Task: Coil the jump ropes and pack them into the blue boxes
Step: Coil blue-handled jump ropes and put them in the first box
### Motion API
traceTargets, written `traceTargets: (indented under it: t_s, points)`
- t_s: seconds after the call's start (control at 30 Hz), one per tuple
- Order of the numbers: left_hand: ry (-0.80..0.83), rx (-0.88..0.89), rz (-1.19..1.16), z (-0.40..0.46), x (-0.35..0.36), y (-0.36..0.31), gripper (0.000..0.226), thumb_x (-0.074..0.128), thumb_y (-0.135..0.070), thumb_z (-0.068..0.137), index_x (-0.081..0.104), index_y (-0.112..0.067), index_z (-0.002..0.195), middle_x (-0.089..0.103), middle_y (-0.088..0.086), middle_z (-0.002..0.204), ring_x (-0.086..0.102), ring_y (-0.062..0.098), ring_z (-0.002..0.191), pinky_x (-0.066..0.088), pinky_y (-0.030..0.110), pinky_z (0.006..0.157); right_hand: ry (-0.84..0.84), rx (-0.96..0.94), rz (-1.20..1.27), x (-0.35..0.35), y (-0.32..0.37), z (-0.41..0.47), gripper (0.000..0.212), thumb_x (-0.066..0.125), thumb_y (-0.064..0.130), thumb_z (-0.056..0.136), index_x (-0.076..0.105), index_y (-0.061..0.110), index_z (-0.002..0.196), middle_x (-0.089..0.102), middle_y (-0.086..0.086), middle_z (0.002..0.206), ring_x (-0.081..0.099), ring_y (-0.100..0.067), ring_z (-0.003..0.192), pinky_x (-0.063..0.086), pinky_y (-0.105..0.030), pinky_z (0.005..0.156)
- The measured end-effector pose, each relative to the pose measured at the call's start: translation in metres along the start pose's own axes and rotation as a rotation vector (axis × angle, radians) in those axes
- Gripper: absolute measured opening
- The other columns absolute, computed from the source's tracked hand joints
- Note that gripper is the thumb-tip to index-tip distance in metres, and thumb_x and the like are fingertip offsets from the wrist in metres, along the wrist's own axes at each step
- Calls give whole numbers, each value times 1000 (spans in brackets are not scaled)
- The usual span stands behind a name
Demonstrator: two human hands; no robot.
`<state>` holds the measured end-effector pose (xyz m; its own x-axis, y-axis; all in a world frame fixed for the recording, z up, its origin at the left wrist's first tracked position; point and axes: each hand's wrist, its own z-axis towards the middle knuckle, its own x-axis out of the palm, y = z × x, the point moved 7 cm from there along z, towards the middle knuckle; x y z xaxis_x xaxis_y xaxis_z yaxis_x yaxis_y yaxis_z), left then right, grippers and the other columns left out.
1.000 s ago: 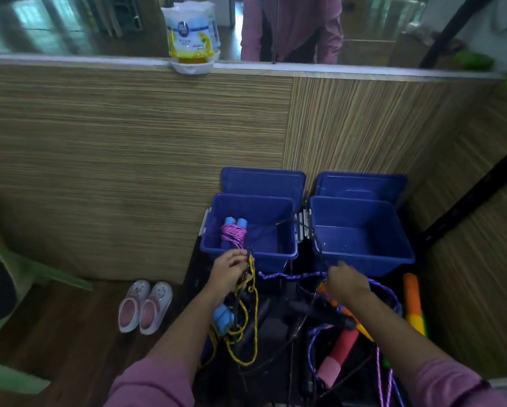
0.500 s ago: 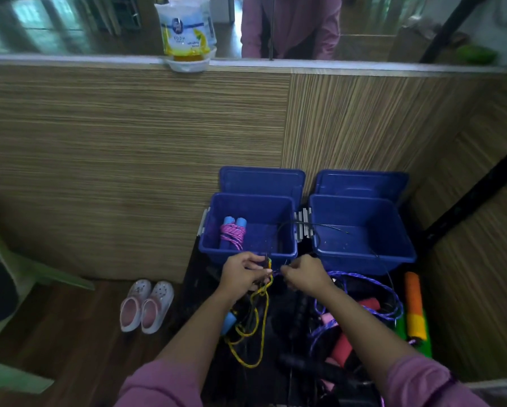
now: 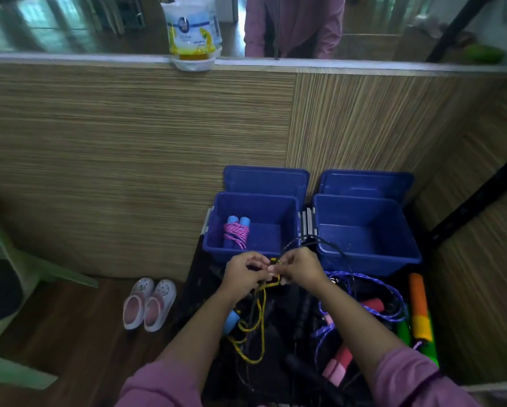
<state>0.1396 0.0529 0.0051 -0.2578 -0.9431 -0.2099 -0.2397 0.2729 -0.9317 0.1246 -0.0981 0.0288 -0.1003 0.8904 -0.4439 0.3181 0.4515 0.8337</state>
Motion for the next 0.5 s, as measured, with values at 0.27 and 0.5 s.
traceTargets:
  t_s: [0.27, 0.5]
  points:
    - [-184, -52, -92, 3, -56, 30, 16, 64, 6, 86, 64, -9, 91, 57, 6, 83, 70, 19, 68, 52, 23, 49, -337, 7, 186, -79, -32, 6, 23, 65, 17, 89, 67, 2, 71, 64, 1, 53, 54, -5, 40, 51, -20, 48]
    - [-149, -185, -175, 8, -37, 28, 19, 51, 1, 92, 52, -13, 79, 48, 4, 76, 50, 13, 62, 48, 23, 51, -374, 12, 157, -67, -41, 10, 22, 55, 17, 95, 62, 1, 81, 65, -9, 61, 60, -19, 55, 53, -25, 58]
